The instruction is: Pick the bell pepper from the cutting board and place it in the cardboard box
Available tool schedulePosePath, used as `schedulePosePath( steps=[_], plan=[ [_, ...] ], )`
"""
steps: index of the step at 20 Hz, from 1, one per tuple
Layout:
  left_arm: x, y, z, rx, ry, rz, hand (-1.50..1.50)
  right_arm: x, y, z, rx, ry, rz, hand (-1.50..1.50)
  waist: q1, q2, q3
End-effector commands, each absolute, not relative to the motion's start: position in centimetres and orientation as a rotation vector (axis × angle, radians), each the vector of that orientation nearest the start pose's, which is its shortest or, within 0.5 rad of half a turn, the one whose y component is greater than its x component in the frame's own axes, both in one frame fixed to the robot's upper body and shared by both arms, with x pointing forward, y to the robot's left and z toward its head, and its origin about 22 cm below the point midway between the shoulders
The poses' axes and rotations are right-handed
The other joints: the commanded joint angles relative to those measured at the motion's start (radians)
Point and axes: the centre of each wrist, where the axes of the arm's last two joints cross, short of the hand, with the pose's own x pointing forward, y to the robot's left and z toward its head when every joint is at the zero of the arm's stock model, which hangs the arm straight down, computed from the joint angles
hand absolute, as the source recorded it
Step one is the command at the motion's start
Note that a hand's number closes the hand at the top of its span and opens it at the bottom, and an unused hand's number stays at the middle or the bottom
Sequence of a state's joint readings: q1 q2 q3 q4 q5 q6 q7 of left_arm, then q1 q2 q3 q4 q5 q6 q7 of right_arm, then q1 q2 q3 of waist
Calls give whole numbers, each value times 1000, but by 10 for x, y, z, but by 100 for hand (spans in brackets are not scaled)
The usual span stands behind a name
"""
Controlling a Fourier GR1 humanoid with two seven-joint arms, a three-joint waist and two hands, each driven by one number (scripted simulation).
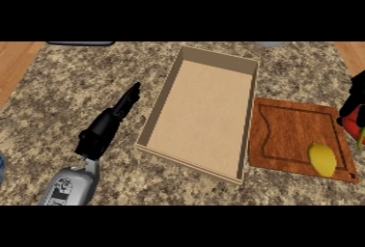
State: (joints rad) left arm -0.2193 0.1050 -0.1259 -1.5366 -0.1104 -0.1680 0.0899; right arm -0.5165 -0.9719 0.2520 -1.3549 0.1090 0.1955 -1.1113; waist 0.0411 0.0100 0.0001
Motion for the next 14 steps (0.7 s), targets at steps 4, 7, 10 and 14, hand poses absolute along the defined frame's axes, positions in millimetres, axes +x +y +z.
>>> schedulePosePath(
  steps=[4, 7, 10, 14],
  plan=[
    [285, 206, 45, -71, -1593, -497, 0, 356, -338, 229, -407, 2823, -1911, 150, 11, -1, -1],
    [292, 195, 51, -64, -1601, -497, 0, 368, -311, 239, -424, 2802, -1943, 150, 9, -1, -1],
    [296, 199, 40, -57, -1608, -490, 0, 373, -293, 235, -500, 2803, -1935, 150, -12, -2, -1],
    [281, 198, 40, -71, -1598, -483, 0, 392, -275, 234, -523, 2867, -1926, 150, -4, -3, -1]
  ],
)
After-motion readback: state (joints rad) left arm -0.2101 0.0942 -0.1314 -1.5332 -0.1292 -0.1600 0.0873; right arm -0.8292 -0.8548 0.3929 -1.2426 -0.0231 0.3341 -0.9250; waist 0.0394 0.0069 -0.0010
